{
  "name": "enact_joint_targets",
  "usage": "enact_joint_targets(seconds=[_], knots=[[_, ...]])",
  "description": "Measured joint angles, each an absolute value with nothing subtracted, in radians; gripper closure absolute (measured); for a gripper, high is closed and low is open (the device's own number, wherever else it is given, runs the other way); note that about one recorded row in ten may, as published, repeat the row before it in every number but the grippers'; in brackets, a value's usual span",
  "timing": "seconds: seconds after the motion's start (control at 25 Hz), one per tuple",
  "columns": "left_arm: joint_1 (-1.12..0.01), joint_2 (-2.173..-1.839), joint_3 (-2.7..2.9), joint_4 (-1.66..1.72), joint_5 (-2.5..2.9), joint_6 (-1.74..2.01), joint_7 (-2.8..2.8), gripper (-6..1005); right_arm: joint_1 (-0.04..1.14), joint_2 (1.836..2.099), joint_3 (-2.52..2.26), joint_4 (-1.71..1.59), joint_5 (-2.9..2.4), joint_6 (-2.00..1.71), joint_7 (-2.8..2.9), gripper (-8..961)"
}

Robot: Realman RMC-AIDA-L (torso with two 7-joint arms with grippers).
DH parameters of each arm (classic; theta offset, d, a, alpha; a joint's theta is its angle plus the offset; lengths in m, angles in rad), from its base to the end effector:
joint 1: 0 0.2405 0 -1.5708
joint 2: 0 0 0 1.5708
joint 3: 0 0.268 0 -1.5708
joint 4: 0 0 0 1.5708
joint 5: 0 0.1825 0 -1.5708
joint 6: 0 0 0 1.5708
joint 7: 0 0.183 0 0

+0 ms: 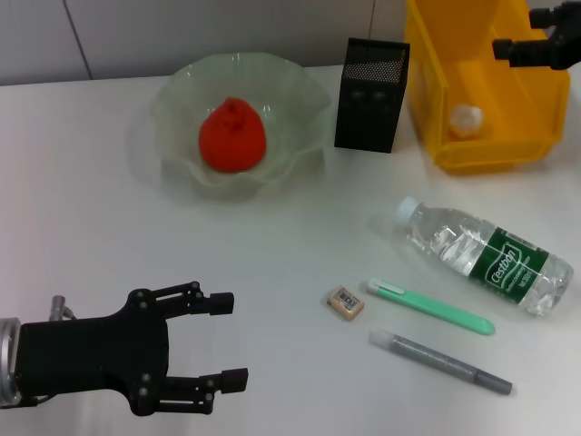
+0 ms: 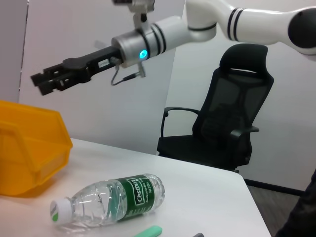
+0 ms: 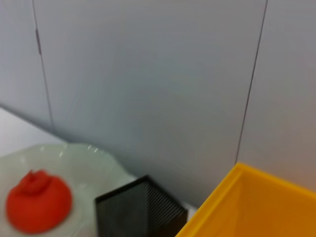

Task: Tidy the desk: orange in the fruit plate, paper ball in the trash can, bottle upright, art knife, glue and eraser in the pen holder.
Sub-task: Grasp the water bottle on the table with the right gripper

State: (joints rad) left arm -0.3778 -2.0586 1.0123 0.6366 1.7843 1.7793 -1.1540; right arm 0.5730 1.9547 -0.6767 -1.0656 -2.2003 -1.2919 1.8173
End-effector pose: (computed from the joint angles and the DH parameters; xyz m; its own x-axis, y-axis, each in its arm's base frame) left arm -0.2307 0.2419 -0.0553 0.8103 0.1960 0.5523 0.1971 -0.9787 0.0582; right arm 0.2646 0.4172 0.0925 0.8500 -0.3809 -0.3639 -0.5267 -0.5998 -0.6023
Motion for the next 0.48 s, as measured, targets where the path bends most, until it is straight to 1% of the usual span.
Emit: enact_joint_targets(seconds=[0.16, 0.2, 0.24, 0.28, 0.36, 0.4, 0.44, 0.48], knots=[[-0.373, -2.059, 1.012, 0.637, 1.784, 1.78, -1.154, 159, 0.54, 1.969, -0.747, -1.247, -2.291, -1.403, 2.026, 188], [-0.373, -2.059, 1.012, 0.637, 1.784, 1.78, -1.154, 159, 0.538, 1.977, -0.771, -1.368, -2.365, -1.516, 2.141, 188], [-0.373, -2.059, 1.012, 0.637, 1.784, 1.78, -1.154, 159, 0.538, 1.977, -0.771, -1.368, -2.365, -1.516, 2.141, 188], [-0.373, -2.059, 1.012, 0.637, 1.785, 1.781, -1.154, 159, 0.552, 1.978, -0.789, -1.453, -2.423, -1.635, 2.227, 188], [-0.374, -2.059, 1.012, 0.637, 1.786, 1.781, -1.154, 159, 0.566, 1.978, -0.802, -1.487, -2.451, -1.692, 2.266, 189], [-0.376, -2.06, 1.013, 0.637, 1.788, 1.783, -1.154, 159, 0.604, 1.971, -0.83, -1.525, -2.522, -1.786, 2.336, 189], [-0.376, -2.06, 1.013, 0.637, 1.788, 1.783, -1.154, 159, 0.604, 1.971, -0.83, -1.525, -2.522, -1.786, 2.336, 189], [-0.377, -2.06, 1.014, 0.637, 1.789, 1.785, -1.154, 159, 0.644, 1.966, -0.854, -1.517, -2.602, -1.845, 2.376, 189]])
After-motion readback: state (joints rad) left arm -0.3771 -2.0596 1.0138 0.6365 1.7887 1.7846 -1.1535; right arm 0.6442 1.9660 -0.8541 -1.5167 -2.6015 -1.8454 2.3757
